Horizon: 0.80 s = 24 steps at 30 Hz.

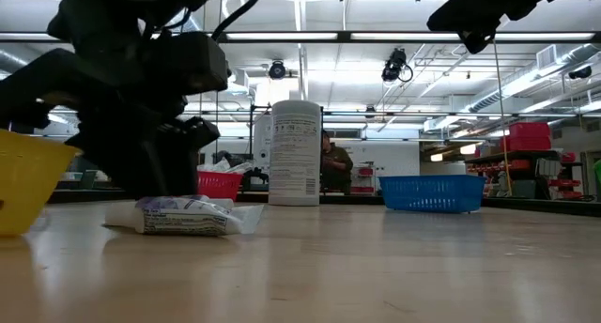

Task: Pick & Place Travel size toiletries
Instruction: Put the white toothpaste into the green basket

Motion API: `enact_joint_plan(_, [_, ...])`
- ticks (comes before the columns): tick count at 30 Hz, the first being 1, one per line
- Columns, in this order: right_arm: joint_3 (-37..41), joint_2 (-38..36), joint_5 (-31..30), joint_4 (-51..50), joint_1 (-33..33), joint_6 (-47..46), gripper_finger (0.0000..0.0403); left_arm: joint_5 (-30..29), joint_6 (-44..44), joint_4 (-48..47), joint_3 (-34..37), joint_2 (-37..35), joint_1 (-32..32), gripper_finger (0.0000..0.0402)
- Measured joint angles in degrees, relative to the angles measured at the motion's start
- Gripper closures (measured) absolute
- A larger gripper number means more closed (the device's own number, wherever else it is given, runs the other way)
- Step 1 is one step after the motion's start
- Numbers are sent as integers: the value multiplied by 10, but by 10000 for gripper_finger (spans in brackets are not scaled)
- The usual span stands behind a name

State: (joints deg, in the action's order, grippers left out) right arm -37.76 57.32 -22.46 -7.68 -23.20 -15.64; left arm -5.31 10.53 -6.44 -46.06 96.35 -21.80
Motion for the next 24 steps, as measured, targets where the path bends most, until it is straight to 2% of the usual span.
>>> enact_joint_plan(11, [0,0,0,0,0,0,374,1,-2,-1,0,12,0,229])
enact_joint_plan(19, [0,0,0,0,0,0,374,2,-3,-6,-6,12,0,260])
enact_joint_plan(24, [0,0,0,0,0,0,374,0,-35,-6,-24,12,1,281])
